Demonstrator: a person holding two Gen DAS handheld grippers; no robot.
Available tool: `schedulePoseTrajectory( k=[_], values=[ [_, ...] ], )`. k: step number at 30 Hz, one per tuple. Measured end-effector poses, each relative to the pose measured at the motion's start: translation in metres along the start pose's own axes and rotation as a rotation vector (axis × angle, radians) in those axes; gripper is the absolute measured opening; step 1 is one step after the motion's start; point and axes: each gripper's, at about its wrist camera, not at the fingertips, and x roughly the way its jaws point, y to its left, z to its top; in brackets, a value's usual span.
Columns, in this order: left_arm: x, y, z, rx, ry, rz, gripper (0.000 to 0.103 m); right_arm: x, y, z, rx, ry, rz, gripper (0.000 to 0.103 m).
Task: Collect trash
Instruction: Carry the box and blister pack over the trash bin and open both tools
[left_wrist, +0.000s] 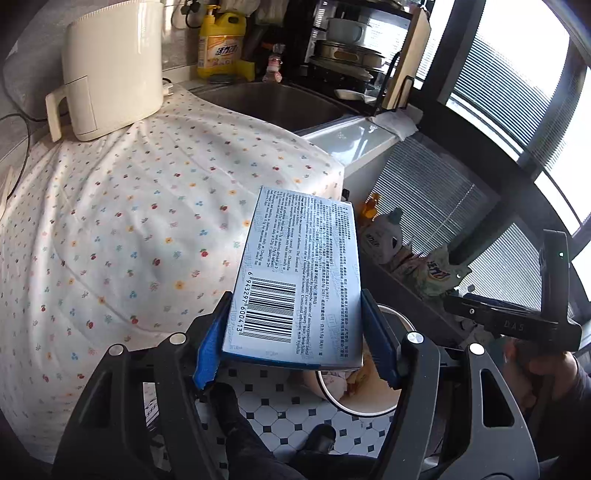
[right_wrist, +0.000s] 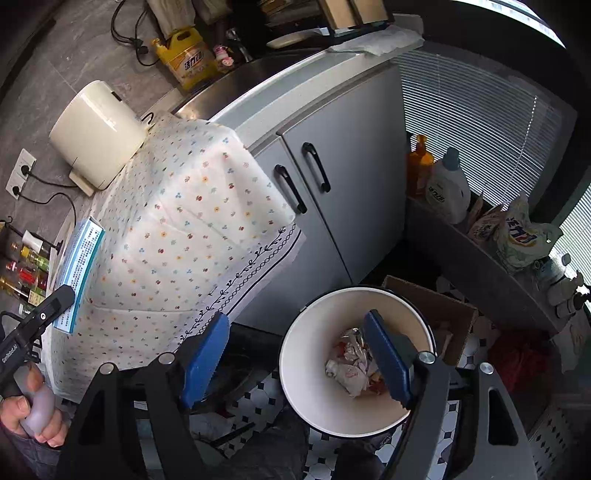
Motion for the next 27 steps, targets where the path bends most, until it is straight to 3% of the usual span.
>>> schedulePoseTrajectory(
  k=[10, 19, 23, 27],
  values=[
    [0.028, -0.059, -0.015, 0.098, 0.074, -0.108, 0.067, -0.038, -0.059, -0.015, 0.102, -0.066, -0.076, 0.077],
    [0.052, -0.127, -0.035, 0.179, 0.143, -0.220, 0.067, -0.075, -0.121, -0.052, 0.208, -0.095, -0.153, 0.078],
    [0.053, -0.146, -0.034, 0.205, 0.122, -0.207, 0.090, -0.089, -0.143, -0.066, 0.249, -0.107, -0.175, 0.078],
    [0.048, -0.145, -0.027, 0.197, 0.106, -0.187, 0.095, -0.097, -0.153, -0.075, 0.264, -0.118, -0.177, 0.078]
  ],
)
